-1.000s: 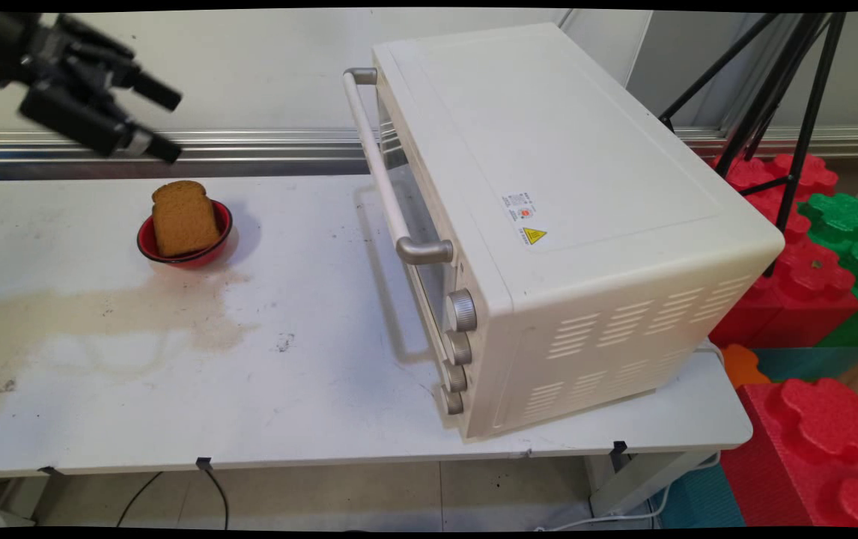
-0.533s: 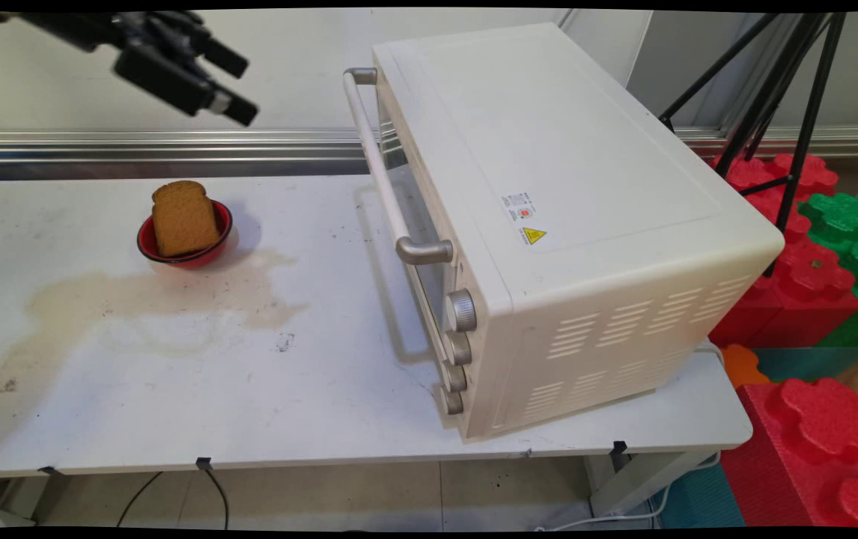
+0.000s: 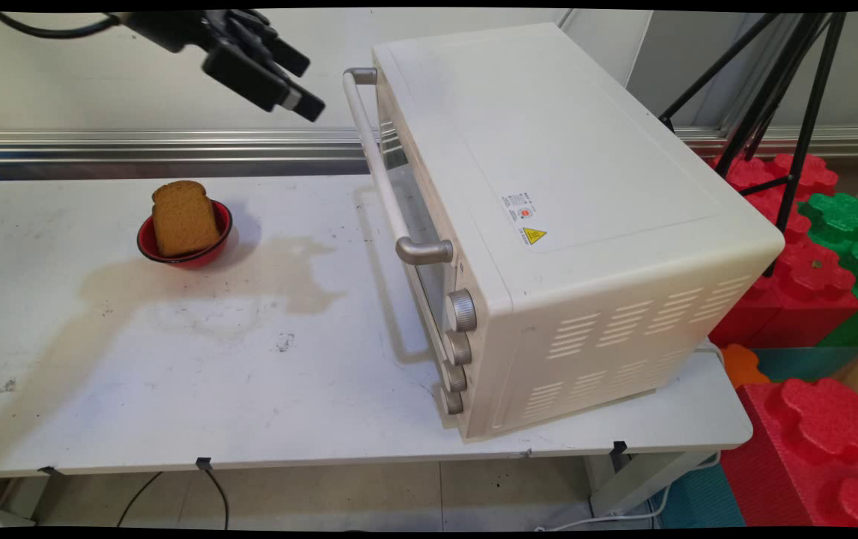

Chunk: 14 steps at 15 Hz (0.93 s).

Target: Open the oven

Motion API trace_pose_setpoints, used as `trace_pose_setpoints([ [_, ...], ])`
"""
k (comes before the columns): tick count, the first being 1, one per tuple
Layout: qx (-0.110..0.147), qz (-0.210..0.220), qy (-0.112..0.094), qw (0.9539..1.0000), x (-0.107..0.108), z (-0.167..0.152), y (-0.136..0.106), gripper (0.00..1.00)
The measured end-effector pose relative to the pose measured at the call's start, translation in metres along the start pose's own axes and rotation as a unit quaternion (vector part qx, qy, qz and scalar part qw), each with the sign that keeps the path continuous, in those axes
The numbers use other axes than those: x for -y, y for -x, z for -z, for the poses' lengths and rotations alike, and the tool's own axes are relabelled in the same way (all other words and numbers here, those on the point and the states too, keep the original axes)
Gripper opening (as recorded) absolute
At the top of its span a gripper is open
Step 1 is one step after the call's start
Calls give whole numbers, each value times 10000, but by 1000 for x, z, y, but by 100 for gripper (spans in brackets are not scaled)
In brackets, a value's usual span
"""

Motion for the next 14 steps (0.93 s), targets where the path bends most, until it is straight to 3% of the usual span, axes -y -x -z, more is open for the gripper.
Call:
trace_pose_setpoints([
  [2,2,3,25,10000,2,-8,-2,100],
  [3,6,4,35,10000,2,-12,-4,0],
  [14,119,42,83,9999,9,-70,-13,0],
])
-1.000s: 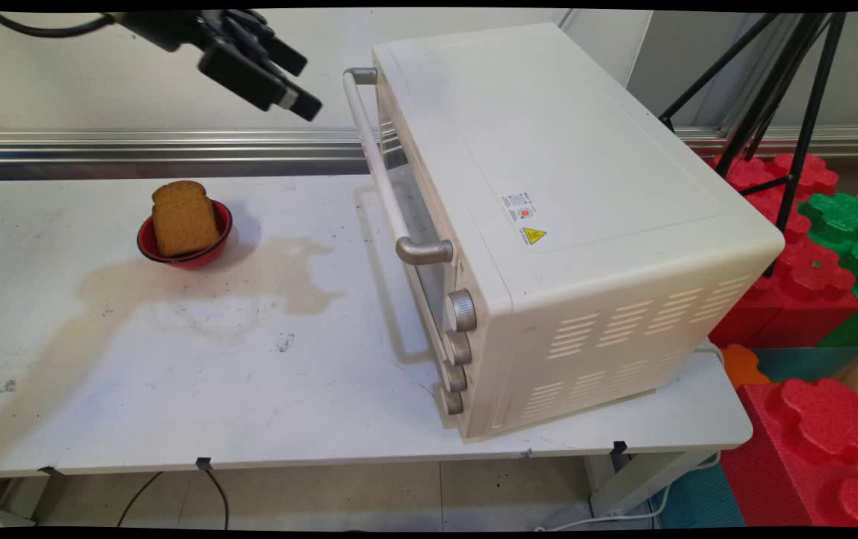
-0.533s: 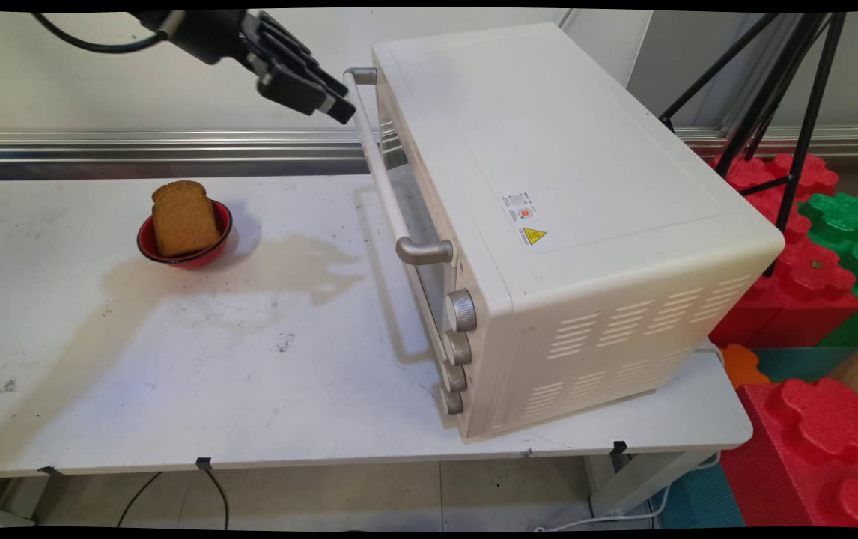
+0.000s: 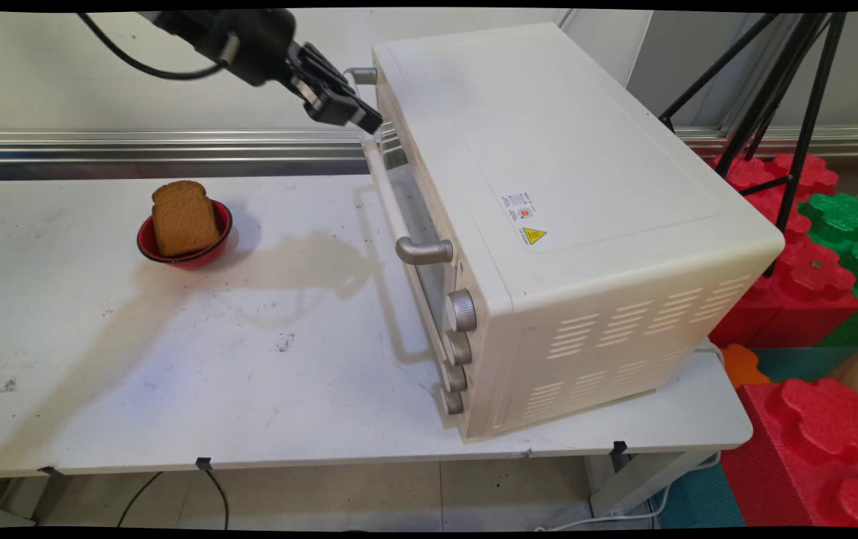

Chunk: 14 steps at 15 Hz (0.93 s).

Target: Open the oven

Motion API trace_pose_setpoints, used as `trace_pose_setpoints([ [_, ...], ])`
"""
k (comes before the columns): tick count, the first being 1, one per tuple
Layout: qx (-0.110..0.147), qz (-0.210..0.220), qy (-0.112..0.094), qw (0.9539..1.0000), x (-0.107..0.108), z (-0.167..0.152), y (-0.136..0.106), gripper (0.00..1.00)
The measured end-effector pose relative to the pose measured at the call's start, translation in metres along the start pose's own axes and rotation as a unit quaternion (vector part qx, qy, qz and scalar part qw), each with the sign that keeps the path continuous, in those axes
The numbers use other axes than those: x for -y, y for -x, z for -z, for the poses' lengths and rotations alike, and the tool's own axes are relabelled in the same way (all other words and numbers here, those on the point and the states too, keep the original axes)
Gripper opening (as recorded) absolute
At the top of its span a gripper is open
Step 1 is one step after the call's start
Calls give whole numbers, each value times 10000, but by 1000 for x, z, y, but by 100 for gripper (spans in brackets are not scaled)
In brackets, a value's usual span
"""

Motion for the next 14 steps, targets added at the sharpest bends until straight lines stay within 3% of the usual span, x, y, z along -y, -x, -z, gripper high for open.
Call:
trace_pose_setpoints([
  [14,171,43,22,9998,3,-50,6,0],
])
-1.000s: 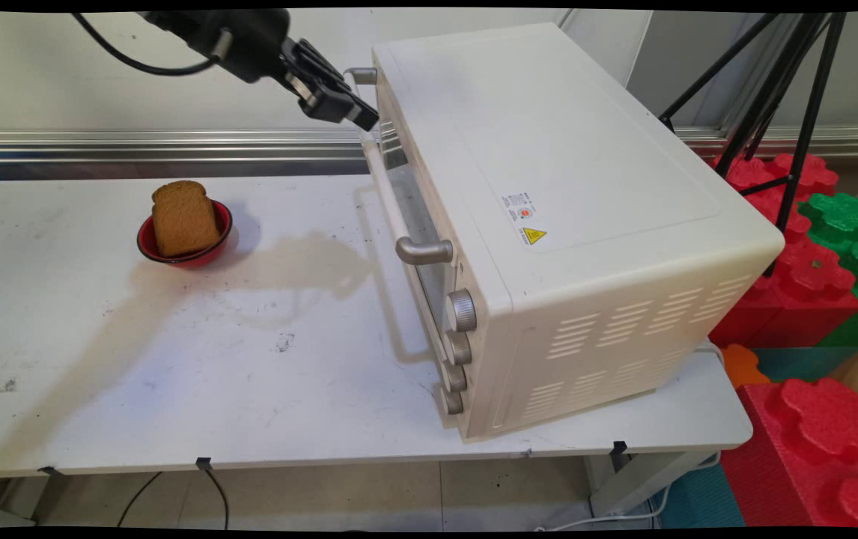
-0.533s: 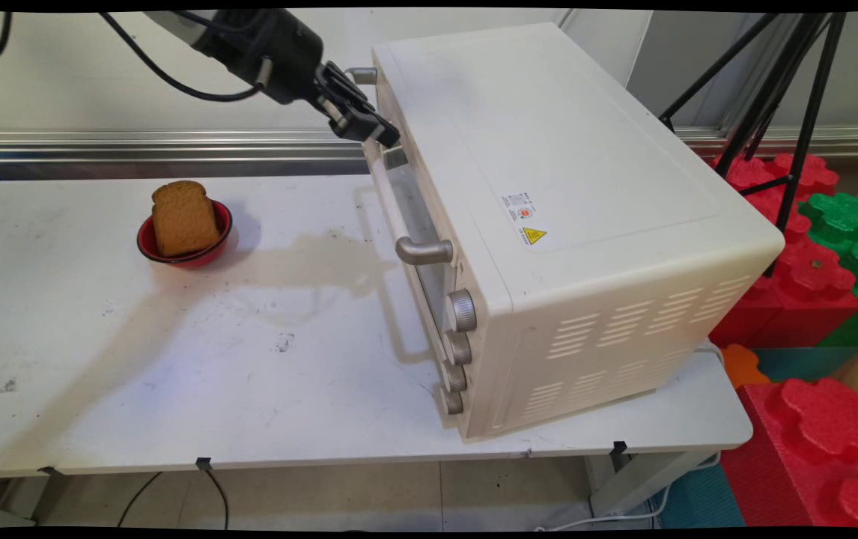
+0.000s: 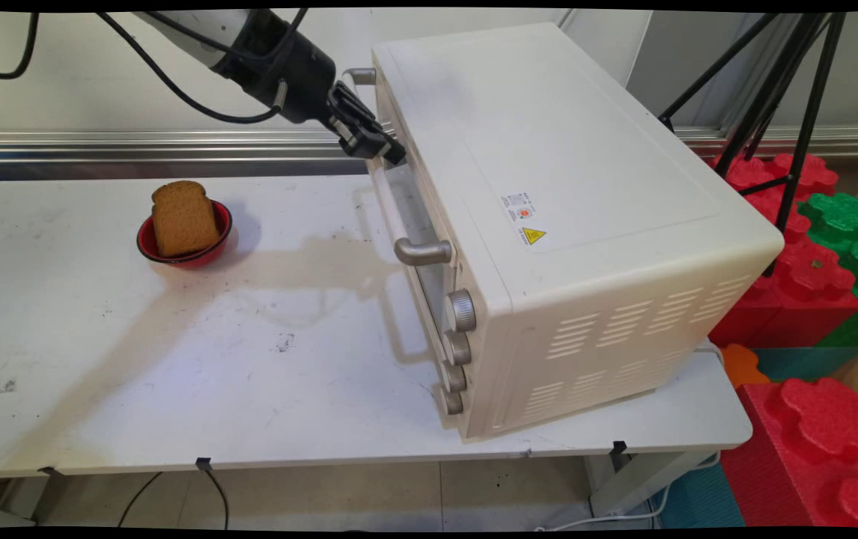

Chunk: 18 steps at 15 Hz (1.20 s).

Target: Open the oven

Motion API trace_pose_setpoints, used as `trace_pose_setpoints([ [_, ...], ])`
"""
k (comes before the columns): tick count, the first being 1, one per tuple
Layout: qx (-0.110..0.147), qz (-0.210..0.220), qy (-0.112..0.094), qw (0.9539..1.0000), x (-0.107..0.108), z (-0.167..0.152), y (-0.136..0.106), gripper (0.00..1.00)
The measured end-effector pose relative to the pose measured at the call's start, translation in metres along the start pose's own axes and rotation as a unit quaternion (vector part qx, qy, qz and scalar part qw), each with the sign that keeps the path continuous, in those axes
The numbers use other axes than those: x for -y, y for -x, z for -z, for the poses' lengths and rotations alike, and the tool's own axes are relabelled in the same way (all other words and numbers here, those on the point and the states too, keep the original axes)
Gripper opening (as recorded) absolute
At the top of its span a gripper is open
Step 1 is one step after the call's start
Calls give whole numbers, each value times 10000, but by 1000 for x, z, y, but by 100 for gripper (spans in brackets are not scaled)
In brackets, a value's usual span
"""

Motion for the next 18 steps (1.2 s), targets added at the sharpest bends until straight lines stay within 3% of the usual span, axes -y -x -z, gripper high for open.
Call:
trace_pose_setpoints([
  [10,294,69,-30,9995,-1,12,34,0],
  [18,639,6,-8,9980,1,30,85,0],
])
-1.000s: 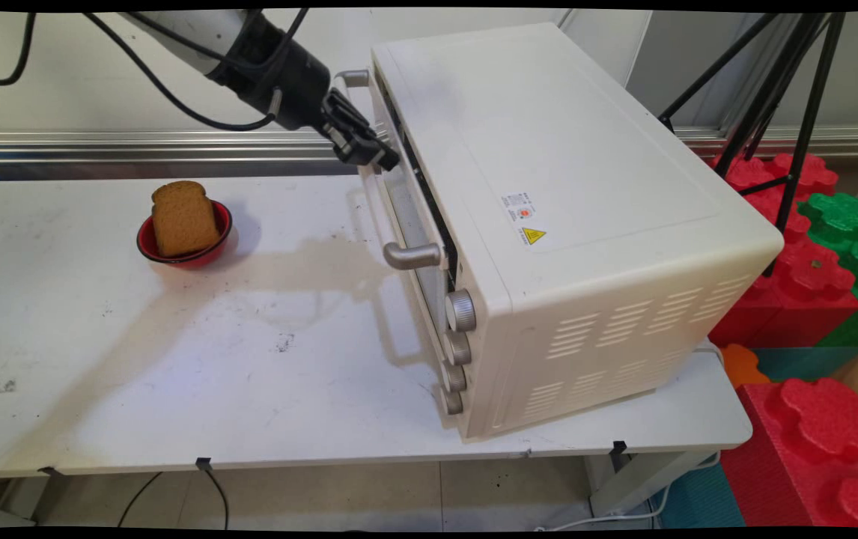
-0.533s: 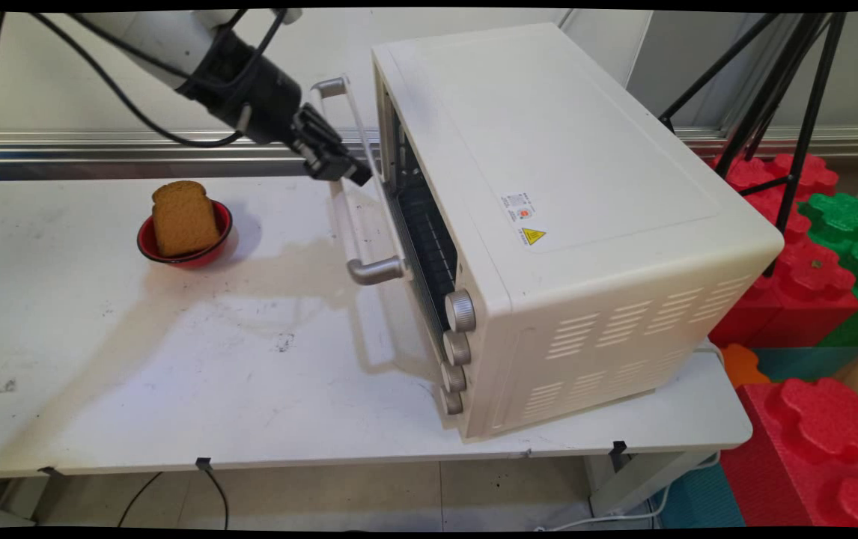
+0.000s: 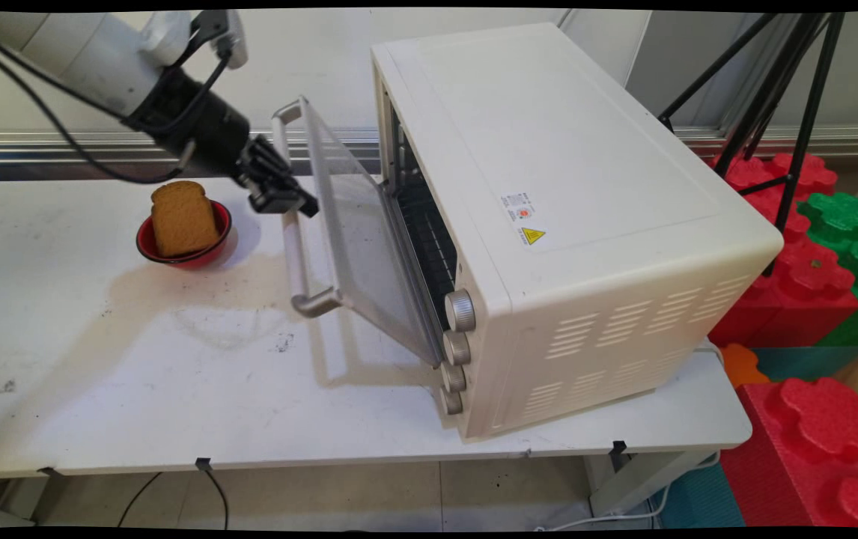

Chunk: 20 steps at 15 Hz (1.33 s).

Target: Open the oven

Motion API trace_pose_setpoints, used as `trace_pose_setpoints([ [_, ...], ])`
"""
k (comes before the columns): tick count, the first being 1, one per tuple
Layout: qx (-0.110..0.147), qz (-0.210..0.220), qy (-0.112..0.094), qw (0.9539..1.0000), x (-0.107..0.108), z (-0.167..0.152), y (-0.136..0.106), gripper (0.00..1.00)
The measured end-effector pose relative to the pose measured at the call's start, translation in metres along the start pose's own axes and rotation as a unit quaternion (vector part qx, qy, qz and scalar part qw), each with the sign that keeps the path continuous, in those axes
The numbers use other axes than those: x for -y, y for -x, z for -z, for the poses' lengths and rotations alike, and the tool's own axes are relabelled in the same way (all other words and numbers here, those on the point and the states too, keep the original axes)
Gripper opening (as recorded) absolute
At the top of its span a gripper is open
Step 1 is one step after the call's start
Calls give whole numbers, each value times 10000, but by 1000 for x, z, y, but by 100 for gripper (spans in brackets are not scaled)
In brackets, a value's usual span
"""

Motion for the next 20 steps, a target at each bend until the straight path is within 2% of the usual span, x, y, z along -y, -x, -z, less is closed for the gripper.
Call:
trace_pose_setpoints([
  [10,336,-72,-6,9994,3,-6,66,0],
  [20,476,-47,-53,9988,8,-25,103,0],
])
